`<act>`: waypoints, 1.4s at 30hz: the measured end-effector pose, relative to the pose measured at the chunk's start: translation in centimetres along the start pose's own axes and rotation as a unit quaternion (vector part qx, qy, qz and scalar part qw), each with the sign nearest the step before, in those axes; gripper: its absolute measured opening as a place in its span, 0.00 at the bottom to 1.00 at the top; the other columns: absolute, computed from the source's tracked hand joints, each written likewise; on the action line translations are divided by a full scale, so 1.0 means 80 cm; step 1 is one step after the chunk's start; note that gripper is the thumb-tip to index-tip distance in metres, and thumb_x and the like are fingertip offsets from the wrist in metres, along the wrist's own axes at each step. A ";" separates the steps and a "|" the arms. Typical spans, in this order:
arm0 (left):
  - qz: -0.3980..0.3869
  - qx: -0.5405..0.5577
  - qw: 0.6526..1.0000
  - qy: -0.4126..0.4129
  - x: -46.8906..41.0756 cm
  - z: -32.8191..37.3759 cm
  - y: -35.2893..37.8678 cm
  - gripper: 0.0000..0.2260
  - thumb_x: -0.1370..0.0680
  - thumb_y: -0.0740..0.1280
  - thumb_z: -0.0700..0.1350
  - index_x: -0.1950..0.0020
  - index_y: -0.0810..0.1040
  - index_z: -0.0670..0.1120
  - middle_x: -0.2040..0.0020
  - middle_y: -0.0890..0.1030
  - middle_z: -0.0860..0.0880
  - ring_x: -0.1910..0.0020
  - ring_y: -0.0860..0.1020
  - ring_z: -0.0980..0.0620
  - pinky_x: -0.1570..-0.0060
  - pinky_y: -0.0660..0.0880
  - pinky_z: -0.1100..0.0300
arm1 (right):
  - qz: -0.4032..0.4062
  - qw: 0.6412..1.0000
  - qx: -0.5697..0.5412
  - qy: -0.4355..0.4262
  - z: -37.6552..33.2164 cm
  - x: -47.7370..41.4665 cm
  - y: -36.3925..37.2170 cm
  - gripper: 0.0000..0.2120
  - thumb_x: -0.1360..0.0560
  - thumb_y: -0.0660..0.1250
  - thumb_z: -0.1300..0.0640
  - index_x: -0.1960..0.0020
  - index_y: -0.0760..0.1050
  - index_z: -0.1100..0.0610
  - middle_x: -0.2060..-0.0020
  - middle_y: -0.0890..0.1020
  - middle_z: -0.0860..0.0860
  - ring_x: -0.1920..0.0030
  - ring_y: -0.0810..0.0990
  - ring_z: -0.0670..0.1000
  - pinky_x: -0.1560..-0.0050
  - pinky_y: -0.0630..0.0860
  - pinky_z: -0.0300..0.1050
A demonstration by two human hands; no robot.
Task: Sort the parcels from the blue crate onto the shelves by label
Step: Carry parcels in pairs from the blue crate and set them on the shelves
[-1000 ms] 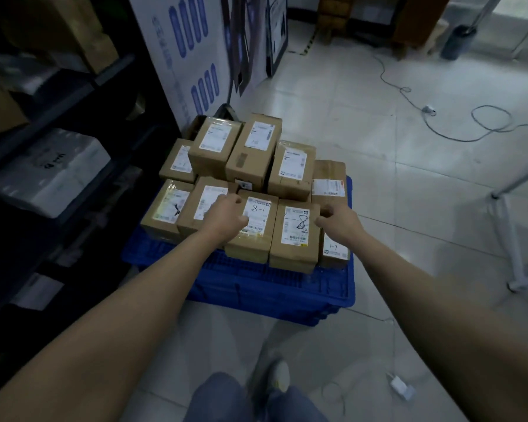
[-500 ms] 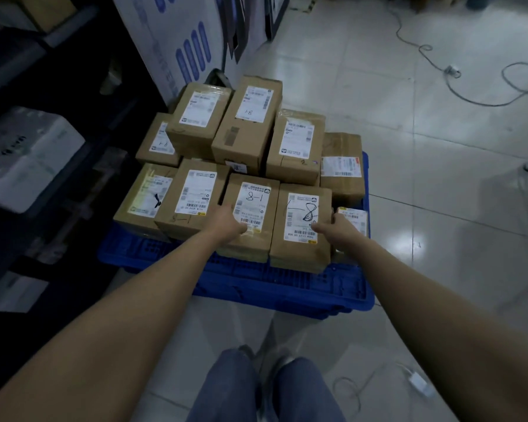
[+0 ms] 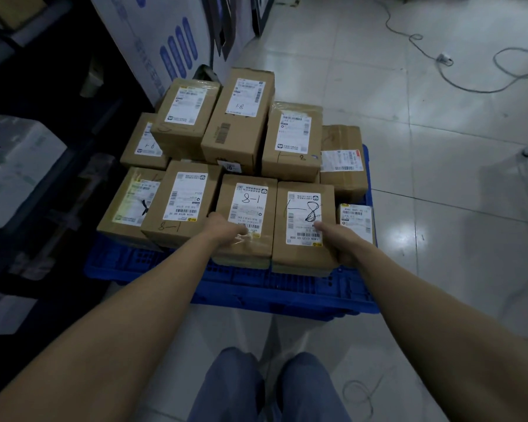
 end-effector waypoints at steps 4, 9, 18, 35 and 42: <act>-0.012 -0.002 1.000 -0.004 0.002 -0.005 0.000 0.28 0.29 0.74 0.46 0.35 0.66 0.38 0.37 0.74 0.42 0.51 0.74 0.49 0.67 0.68 0.63 | 0.000 1.000 -0.017 -0.011 0.001 0.000 -0.002 0.16 0.22 0.65 0.50 0.38 0.73 0.57 0.49 0.84 0.54 0.50 0.83 0.54 0.60 0.78 0.49; -0.044 0.074 0.996 -0.037 0.007 -0.016 0.003 0.31 0.32 0.75 0.43 0.34 0.67 0.38 0.39 0.76 0.40 0.45 0.77 0.42 0.45 0.77 0.47 | 0.011 0.999 -0.020 -0.024 0.004 0.005 -0.015 0.17 0.24 0.68 0.52 0.38 0.73 0.57 0.54 0.86 0.54 0.54 0.85 0.54 0.64 0.79 0.47; -0.054 0.091 0.993 -0.045 -0.003 -0.034 0.014 0.43 0.29 0.73 0.42 0.25 0.45 0.42 0.33 0.69 0.38 0.40 0.72 0.41 0.49 0.68 0.52 | -0.071 0.988 -0.135 -0.013 0.061 -0.013 -0.006 0.16 0.26 0.67 0.53 0.39 0.76 0.54 0.49 0.85 0.55 0.46 0.83 0.58 0.44 0.77 0.60; -0.107 0.284 0.952 0.045 0.128 0.038 -0.073 0.27 0.27 0.71 0.51 0.37 0.57 0.51 0.43 0.74 0.45 0.50 0.77 0.46 0.61 0.75 0.54 | -0.071 0.990 -0.102 -0.069 -0.052 0.167 -0.038 0.34 0.35 0.74 0.47 0.32 0.68 0.54 0.43 0.83 0.58 0.44 0.82 0.59 0.48 0.80 0.56; -0.065 0.394 0.912 0.097 0.170 0.072 -0.160 0.20 0.30 0.72 0.50 0.43 0.66 0.53 0.48 0.81 0.45 0.57 0.82 0.49 0.67 0.77 0.58 | -0.097 0.984 -0.057 -0.140 -0.147 0.236 -0.011 0.31 0.35 0.74 0.46 0.35 0.74 0.55 0.46 0.84 0.56 0.51 0.85 0.56 0.56 0.82 0.50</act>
Point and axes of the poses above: each hand's wrist, its own x-axis away from the middle knuckle, its own y-axis out of the palm, z = x × y, the point moved 8 cm from there along -x, towards the middle knuckle
